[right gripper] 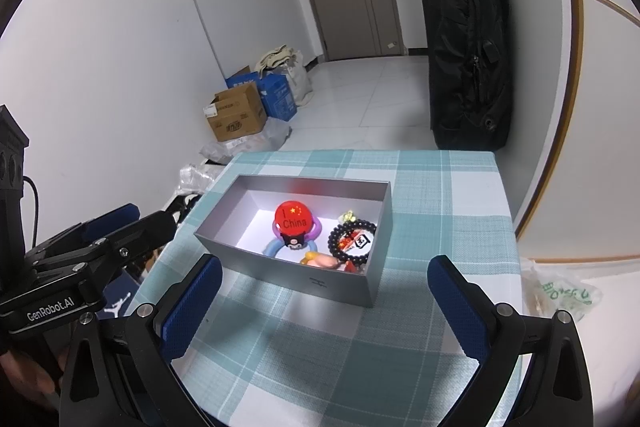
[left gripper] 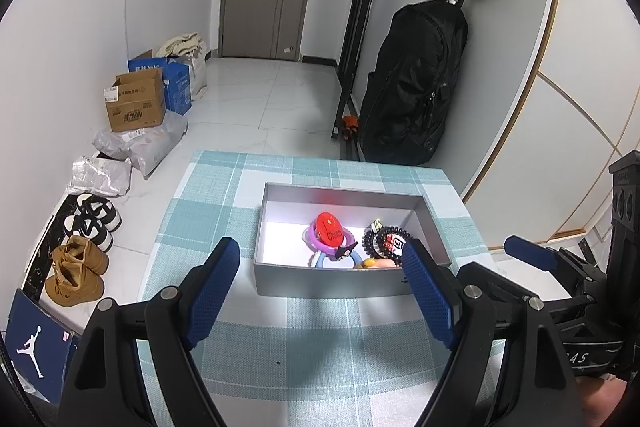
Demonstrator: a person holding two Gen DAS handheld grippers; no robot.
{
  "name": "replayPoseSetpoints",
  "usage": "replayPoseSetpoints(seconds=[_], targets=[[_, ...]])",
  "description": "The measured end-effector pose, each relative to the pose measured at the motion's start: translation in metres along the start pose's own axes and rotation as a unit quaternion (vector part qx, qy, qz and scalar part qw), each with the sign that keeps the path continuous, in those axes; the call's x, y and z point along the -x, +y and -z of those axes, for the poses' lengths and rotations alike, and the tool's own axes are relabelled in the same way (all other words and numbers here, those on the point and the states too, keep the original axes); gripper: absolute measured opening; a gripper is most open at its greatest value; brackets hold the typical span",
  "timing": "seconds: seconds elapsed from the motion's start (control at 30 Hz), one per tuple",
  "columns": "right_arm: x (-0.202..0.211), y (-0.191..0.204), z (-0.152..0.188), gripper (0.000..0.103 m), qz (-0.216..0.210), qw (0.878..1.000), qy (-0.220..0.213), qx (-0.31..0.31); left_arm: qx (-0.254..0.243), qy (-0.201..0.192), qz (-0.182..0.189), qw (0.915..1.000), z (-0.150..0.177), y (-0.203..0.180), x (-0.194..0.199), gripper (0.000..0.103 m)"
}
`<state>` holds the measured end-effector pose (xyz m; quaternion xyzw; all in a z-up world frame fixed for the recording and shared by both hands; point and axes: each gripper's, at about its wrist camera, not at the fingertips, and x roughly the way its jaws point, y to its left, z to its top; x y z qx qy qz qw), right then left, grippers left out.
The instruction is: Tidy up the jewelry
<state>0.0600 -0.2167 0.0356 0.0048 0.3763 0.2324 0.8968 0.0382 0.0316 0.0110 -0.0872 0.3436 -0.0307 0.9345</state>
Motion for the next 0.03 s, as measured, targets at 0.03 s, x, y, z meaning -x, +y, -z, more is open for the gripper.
replayPoseSetpoints(seconds=[0.03], targets=[[-0.0006, -0.0001, 0.0005, 0.103, 0.001, 1.0, 0.001, 0.001, 0.001, -0.001, 0.001, 1.0, 0.0006, 0.0005, -0.0002, 0.08]])
